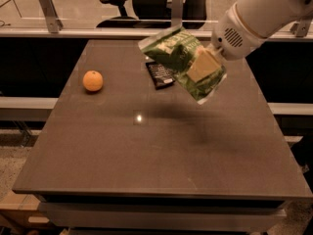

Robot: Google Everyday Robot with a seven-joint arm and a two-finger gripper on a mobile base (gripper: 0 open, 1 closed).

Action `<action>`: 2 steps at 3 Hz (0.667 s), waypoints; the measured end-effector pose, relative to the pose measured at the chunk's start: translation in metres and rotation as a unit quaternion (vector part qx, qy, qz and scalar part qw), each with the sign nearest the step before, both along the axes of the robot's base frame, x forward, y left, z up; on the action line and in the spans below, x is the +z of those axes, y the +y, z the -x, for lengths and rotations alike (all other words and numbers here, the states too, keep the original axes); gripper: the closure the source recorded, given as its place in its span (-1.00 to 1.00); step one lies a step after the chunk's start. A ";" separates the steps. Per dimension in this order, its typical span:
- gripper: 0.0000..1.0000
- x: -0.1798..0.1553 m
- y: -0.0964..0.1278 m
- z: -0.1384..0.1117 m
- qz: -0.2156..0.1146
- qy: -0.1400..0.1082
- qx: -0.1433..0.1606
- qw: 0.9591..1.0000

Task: Move green jalapeno chip bag near rxbar chocolate

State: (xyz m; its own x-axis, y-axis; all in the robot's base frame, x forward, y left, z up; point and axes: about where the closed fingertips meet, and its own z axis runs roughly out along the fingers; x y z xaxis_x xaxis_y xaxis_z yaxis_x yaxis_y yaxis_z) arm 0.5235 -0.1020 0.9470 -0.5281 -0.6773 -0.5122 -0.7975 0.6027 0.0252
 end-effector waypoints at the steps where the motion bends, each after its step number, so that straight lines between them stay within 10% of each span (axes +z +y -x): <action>1: 1.00 0.001 -0.016 -0.028 -0.023 -0.012 -0.078 0.997; 2: 1.00 -0.001 -0.031 -0.054 -0.030 -0.007 -0.123 0.992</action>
Offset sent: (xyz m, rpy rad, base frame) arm 0.0893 -0.0538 -0.0026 0.0731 0.0073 -0.3608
